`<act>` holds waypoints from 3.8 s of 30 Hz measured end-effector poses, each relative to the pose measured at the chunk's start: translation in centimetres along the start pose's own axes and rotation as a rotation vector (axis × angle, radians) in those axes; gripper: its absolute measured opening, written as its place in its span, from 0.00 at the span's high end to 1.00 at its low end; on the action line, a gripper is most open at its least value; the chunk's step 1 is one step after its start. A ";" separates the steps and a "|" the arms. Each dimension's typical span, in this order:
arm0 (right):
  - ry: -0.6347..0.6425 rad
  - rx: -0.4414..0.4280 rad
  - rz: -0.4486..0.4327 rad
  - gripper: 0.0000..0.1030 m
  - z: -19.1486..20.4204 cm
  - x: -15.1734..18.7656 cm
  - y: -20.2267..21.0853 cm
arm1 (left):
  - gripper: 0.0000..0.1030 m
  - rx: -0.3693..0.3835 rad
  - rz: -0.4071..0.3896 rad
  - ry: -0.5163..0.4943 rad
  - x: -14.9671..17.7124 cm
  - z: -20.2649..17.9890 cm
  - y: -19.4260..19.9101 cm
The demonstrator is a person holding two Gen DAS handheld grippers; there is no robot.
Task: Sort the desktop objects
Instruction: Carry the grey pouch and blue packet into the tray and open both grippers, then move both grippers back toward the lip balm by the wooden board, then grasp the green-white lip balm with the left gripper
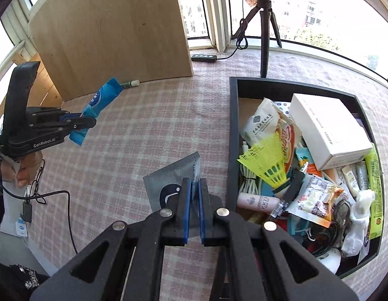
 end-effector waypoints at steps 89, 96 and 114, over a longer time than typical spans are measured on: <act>0.095 -0.183 0.015 0.88 14.6 -17.8 -22.6 | 0.92 -0.085 -0.108 0.414 -2.0 19.3 -9.3; 0.105 -0.196 0.022 0.88 14.8 -17.7 -23.8 | 0.92 -0.088 -0.097 0.391 -1.9 18.8 -10.4; 0.136 -0.187 0.025 0.87 14.8 -17.7 -24.6 | 0.68 -0.098 -0.090 0.355 0.0 18.1 -10.1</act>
Point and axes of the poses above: each gripper's, at about its wrist camera, not at the fingertips, and y roughly against the way its jaws point, z to its left, x to its underside, the point moved 3 cm from there along -y, roughly the way its jaws point, and after that the axes turned 3 degrees about z, right-handed, at the moved point
